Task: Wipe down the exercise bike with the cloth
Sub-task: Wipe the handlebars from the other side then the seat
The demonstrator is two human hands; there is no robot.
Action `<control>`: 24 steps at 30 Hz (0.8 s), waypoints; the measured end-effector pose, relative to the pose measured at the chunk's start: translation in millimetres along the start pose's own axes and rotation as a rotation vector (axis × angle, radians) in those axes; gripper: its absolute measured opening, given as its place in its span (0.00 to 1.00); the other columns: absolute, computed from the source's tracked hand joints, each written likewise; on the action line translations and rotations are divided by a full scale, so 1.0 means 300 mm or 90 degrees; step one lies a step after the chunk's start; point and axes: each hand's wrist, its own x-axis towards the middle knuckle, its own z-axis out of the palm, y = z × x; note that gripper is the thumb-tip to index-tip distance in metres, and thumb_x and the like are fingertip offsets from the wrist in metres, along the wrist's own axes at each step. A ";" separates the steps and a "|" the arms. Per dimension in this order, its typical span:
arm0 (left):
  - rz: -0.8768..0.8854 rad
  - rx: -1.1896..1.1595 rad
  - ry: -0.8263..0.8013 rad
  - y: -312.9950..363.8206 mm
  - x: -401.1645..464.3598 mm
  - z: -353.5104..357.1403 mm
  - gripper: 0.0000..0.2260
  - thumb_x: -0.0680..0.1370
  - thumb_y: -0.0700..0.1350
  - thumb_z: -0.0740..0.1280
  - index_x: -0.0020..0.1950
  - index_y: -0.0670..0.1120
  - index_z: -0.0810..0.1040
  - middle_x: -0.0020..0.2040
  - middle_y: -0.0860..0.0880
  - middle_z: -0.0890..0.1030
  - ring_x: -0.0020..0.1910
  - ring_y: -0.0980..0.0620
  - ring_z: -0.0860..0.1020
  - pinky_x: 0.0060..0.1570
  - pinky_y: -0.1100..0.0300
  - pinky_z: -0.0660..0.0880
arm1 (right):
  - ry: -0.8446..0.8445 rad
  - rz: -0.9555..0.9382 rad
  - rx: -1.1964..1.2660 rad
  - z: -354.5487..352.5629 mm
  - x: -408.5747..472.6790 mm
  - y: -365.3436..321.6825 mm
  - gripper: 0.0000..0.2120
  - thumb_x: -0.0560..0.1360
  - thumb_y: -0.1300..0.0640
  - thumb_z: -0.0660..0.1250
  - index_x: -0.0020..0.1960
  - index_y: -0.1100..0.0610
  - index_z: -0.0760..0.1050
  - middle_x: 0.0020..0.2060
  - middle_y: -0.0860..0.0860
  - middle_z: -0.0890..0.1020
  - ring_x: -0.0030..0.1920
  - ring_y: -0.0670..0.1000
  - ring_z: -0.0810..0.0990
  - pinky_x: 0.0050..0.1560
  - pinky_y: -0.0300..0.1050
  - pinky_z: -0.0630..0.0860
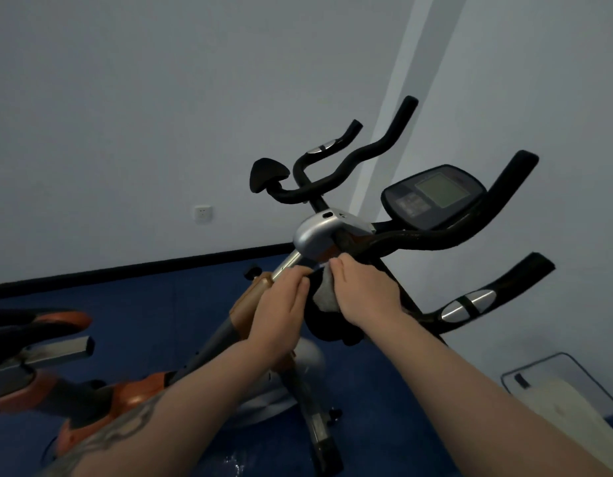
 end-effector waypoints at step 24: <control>0.161 -0.053 -0.410 -0.063 0.195 -0.051 0.07 0.84 0.51 0.52 0.56 0.52 0.68 0.33 0.48 0.76 0.29 0.52 0.74 0.30 0.50 0.71 | -0.088 0.541 0.086 -0.048 -0.098 -0.134 0.16 0.82 0.52 0.54 0.64 0.62 0.66 0.57 0.60 0.77 0.55 0.60 0.77 0.51 0.50 0.72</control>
